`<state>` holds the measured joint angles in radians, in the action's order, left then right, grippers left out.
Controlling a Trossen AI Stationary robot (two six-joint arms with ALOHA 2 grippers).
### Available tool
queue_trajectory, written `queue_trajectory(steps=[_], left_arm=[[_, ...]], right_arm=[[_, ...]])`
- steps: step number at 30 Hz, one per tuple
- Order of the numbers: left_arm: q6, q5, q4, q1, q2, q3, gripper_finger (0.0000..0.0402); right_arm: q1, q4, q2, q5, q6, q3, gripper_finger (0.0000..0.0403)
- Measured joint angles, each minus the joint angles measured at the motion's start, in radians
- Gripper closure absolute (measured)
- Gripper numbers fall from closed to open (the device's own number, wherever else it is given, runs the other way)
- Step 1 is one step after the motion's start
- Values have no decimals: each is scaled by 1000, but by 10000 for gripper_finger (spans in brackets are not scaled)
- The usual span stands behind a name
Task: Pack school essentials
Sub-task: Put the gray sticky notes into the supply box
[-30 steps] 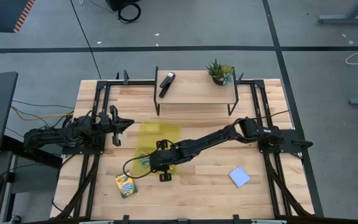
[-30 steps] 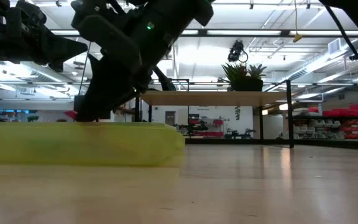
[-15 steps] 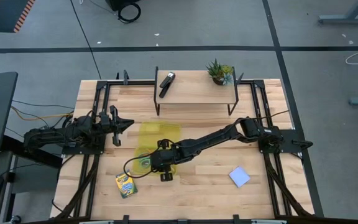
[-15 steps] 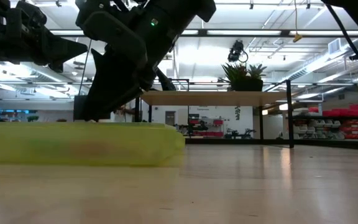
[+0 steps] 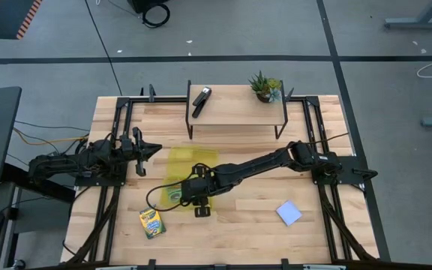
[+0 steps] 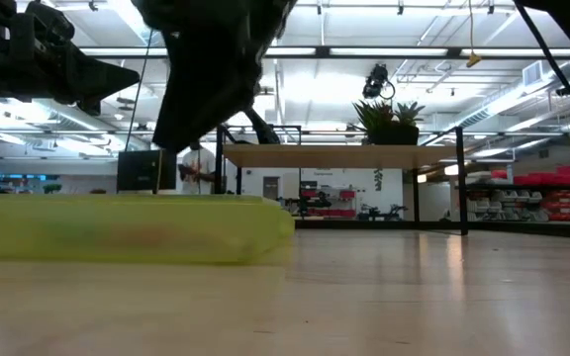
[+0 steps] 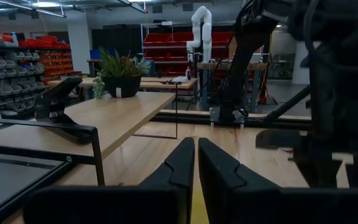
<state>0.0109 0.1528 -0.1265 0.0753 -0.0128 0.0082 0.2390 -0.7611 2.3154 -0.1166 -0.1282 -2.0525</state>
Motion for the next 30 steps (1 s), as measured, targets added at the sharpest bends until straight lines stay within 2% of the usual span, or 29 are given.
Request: queue_trajectory(steps=[8, 17, 25, 30], left_arm=[[0, 0, 0, 0, 0, 0, 366], [0, 0, 0, 0, 0, 0, 376], [0, 0, 0, 0, 0, 0, 368], [0, 0, 0, 0, 0, 0, 366]], right_arm=[[41, -216, 0, 6, -6, -137, 250], [57, -514, 0, 6, -124, -172, 250], [88, -612, -11, 6, -192, -171, 246], [106, -652, -67, -19, -261, -168, 246]])
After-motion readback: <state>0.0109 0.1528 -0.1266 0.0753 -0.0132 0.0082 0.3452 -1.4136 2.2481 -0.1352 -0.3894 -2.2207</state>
